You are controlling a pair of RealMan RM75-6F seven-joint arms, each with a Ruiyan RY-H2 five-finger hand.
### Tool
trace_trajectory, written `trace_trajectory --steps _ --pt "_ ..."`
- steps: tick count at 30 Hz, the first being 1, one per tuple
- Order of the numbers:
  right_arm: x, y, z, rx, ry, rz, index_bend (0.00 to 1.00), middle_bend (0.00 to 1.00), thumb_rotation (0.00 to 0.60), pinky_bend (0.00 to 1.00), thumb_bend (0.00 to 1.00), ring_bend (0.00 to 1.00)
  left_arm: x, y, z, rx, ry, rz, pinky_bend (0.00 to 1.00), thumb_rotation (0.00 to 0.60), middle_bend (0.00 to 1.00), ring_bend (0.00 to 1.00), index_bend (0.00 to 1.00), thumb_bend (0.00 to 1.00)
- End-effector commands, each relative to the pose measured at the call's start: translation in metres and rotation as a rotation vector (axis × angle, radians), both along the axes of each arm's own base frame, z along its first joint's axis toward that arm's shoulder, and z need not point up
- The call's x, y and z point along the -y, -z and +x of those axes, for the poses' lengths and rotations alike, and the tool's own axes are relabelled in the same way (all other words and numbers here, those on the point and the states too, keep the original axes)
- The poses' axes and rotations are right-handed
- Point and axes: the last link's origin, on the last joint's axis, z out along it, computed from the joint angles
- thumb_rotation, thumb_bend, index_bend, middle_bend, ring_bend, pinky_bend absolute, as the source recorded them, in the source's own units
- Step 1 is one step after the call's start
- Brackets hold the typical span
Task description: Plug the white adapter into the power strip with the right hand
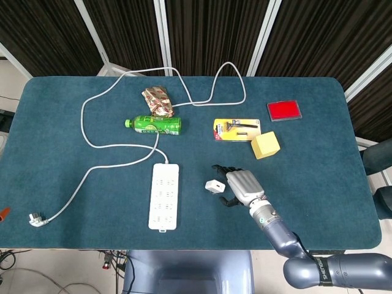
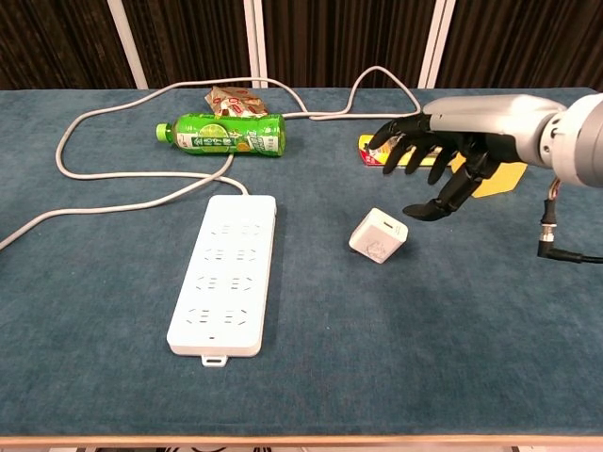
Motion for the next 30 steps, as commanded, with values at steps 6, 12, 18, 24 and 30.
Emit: trace_trajectory --steps 6,12,18,24,30 --pt "-0.002 0.018 0.002 -0.05 0.039 -0.075 0.11 0.2 0.6 0.22 0.37 0.19 -0.001 0.001 0.0 -0.003 -0.003 -0.005 0.0 0.6 0.0 0.0 0.16 0.08" --pt "0.003 0.035 0.016 -0.143 0.134 -0.103 0.11 0.2 0.6 0.22 0.37 0.19 -0.005 0.005 -0.001 -0.012 -0.014 -0.019 0.0 0.6 0.0 0.0 0.16 0.08" --pt "0.014 0.035 0.034 -0.271 0.174 -0.088 0.11 0.2 0.6 0.22 0.37 0.19 -0.011 0.006 -0.004 -0.012 -0.026 -0.035 0.0 0.6 0.0 0.0 0.16 0.08" --pt "0.017 0.039 0.041 -0.319 0.212 -0.057 0.11 0.2 0.6 0.22 0.37 0.19 -0.01 0.006 -0.003 -0.01 -0.019 -0.032 0.0 0.6 0.0 0.0 0.16 0.08" --pt "0.014 0.045 0.049 -0.298 0.253 0.014 0.11 0.2 0.6 0.22 0.37 0.21 -0.009 0.005 -0.003 -0.007 -0.02 -0.032 0.0 0.6 0.0 0.0 0.16 0.08"
